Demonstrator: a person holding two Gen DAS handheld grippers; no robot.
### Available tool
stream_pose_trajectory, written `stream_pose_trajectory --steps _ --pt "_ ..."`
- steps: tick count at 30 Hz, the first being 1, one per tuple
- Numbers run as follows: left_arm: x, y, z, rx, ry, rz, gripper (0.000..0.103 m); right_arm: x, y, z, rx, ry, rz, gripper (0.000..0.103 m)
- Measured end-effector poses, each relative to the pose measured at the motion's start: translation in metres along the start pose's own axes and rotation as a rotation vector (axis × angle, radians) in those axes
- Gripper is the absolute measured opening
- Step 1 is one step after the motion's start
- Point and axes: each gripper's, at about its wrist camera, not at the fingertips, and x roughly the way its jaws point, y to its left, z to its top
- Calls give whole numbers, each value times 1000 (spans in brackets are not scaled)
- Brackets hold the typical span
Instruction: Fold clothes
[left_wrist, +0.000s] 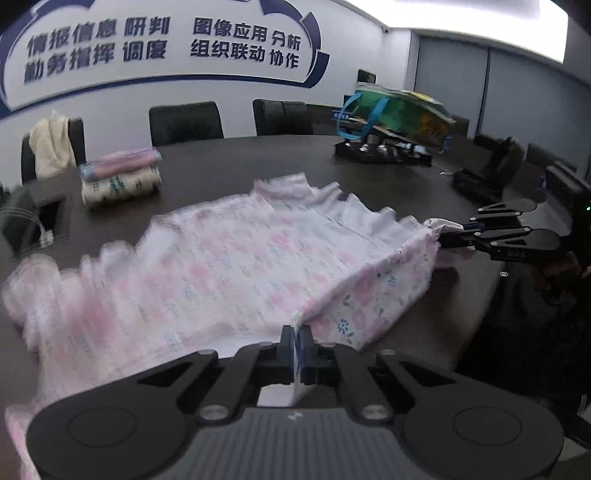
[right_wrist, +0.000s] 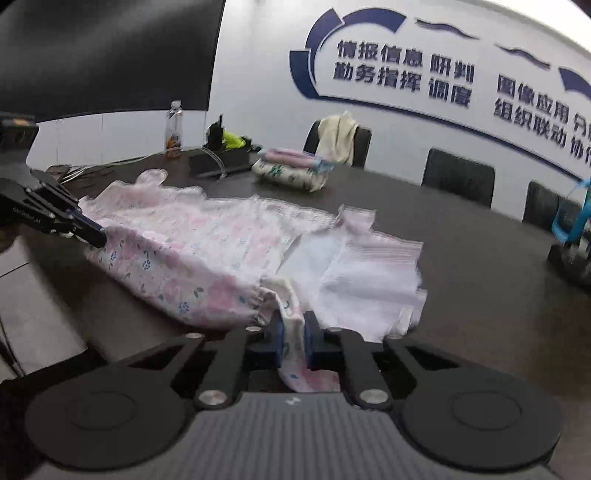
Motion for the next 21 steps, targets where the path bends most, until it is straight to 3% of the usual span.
stream_pose_trajectory --steps 6,10,12,13,14,18,21 --pt "44 46 60 -11 61 79 0 50 -28 49 -89 -23 6 8" --pt "80 65 65 -42 165 111 2 97 -43 73 -153 37 7 8" --pt "92 71 61 -63 213 133 7 124 -45 75 -184 95 -28 13" --pt "94 74 58 -74 225 143 10 137 -45 75 -198 123 -48 28" --pt "91 76 56 -86 216 165 13 143 -47 75 -202 133 -76 40" --pt "53 67 52 -76 119 249 15 139 -57 75 -159 112 -192 40" --pt "38 43 50 -101 48 212 17 106 -64 75 -35 62 -167 40"
